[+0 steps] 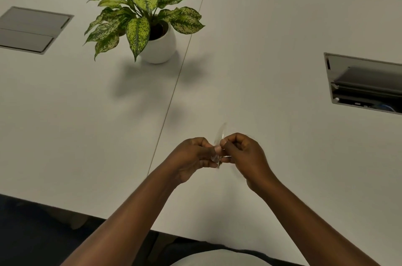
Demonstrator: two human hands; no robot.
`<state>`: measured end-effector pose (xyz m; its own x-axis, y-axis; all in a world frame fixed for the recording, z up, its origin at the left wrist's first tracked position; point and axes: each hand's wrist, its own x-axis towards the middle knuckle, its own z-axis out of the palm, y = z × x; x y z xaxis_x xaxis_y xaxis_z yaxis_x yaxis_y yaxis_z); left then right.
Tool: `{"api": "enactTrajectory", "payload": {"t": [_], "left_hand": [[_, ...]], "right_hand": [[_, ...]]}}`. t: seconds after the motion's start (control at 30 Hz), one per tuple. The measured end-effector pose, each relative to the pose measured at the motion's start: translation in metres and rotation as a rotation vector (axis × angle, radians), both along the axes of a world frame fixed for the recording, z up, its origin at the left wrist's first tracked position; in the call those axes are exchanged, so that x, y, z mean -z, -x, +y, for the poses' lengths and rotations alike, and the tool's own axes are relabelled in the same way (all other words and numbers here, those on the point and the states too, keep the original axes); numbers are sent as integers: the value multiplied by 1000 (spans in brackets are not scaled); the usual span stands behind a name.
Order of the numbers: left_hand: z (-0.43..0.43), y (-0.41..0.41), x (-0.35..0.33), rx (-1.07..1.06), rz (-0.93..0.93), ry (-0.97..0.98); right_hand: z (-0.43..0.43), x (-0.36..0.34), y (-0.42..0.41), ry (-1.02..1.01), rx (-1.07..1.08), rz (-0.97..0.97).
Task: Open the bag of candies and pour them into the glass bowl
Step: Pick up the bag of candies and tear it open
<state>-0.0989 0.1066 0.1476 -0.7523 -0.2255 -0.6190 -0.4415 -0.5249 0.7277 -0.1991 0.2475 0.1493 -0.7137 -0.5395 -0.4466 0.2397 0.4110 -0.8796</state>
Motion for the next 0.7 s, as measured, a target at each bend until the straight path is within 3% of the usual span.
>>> {"api": "enactTrajectory", "payload": {"t": [0.13, 0.37, 0.7], "left_hand": [[7, 7, -2, -13, -20, -30], [11, 18, -7, 58, 9, 207], [29, 28, -7, -13, -56, 312]], "right_hand": [[5, -2, 6, 6, -21, 52], [13, -4, 15, 2, -105, 139], [16, -3, 20, -15, -89, 137]]}}
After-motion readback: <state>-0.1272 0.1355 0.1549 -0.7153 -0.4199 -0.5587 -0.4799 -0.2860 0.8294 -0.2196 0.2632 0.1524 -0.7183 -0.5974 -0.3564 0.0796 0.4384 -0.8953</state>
